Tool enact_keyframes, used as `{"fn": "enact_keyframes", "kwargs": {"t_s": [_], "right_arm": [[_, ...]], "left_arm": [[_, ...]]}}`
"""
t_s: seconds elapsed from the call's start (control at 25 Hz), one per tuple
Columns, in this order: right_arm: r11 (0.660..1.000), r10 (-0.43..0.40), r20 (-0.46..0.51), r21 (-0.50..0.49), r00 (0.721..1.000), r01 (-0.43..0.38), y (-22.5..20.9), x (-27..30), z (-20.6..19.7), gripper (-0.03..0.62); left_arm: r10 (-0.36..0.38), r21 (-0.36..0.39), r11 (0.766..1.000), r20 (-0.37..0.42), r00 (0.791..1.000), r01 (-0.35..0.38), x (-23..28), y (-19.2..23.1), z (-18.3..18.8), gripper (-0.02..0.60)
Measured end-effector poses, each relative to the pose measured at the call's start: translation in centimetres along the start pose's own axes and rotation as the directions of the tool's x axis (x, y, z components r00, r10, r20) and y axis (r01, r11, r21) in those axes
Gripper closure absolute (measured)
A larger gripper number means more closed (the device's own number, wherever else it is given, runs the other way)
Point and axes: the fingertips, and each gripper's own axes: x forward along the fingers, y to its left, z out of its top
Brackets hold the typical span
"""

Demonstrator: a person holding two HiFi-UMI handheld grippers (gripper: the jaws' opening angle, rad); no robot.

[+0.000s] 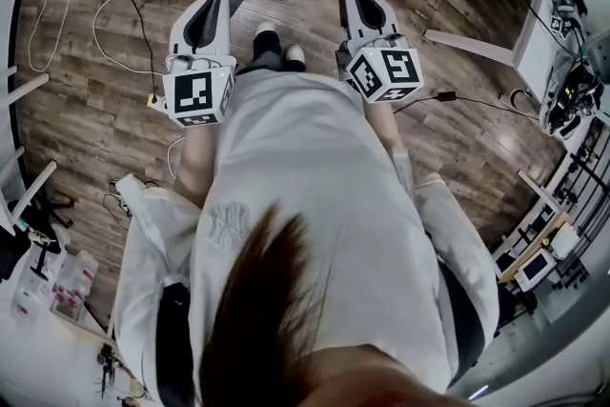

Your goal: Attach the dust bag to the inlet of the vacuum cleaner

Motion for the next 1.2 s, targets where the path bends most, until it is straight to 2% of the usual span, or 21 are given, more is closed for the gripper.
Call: {"fn": "enact_keyframes", "kwargs": {"t_s": [0.24,0.4,0.84,1.2], "right_arm": [[0.997,-0.070,0.006,0.014,0.997,0.070,-0.5,2.4,0.5,0.591],[0.996,-0.089,0.003,0.021,0.996,0.089,-0.4,3.5,0.6,0.591],[0.997,-0.077,-0.008,-0.003,0.997,0.077,0.4,5.1,0.9,0.590],[1.000,0.005,-0.005,-0.023,1.000,-0.005,0.9,5.8,1.4,0.591]], "left_arm": [[-0.080,0.032,0.996,-0.015,0.997,0.081,2.7,1.8,0.0,0.543],[-0.115,0.038,0.993,-0.024,0.993,0.116,3.8,2.7,-0.1,0.543],[-0.150,0.048,0.987,-0.039,0.988,0.151,4.5,3.4,-0.7,0.543],[-0.157,0.081,0.983,-0.062,0.986,0.162,4.8,2.2,-0.8,0.543]]}}
